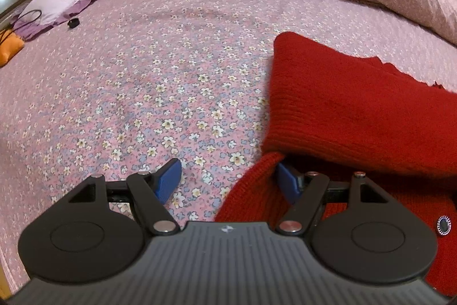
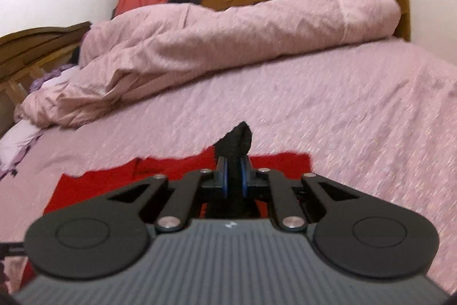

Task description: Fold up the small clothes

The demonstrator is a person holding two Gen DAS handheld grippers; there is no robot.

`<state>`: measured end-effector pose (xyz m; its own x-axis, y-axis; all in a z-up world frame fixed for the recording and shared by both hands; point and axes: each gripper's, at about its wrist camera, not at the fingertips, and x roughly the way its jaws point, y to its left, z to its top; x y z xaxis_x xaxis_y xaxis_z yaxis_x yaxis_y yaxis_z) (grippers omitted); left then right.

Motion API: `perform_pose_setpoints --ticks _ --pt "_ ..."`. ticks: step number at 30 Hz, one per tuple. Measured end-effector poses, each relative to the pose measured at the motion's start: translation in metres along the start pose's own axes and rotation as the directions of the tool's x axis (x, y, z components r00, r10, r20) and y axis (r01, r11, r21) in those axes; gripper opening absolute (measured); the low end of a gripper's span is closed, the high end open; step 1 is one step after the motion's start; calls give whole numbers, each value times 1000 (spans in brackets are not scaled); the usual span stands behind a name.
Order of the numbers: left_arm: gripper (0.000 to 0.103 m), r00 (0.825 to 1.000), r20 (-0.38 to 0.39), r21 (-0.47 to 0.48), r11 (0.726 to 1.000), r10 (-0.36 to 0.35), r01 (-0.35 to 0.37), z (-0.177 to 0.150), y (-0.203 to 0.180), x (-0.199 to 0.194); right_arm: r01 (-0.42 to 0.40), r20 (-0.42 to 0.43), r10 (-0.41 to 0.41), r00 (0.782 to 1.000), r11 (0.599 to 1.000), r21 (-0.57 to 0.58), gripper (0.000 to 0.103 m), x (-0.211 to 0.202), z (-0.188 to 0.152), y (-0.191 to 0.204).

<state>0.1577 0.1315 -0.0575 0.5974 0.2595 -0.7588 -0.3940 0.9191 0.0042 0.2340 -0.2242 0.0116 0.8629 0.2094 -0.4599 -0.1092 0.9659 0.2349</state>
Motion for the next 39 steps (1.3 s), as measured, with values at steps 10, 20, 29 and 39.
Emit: perform_pose_setpoints --ticks 10,20,29,39 --pt "79 1000 -3 22 1000 8 -8 2 -1 2 98 -128 -104 986 994 -56 13 54 -40 -9" --pt "79 994 70 82 994 -83 77 11 -10 -50 134 -117 -135 984 991 -22 23 22 -25 -13" --pt "79 982 10 172 968 -188 183 23 -51 -14 56 -105 -55 993 998 -1 23 -18 -39 -6" --pt "85 987 -5 190 969 -160 158 19 -49 3 76 -116 -77 990 997 -9 20 6 -61 -11"
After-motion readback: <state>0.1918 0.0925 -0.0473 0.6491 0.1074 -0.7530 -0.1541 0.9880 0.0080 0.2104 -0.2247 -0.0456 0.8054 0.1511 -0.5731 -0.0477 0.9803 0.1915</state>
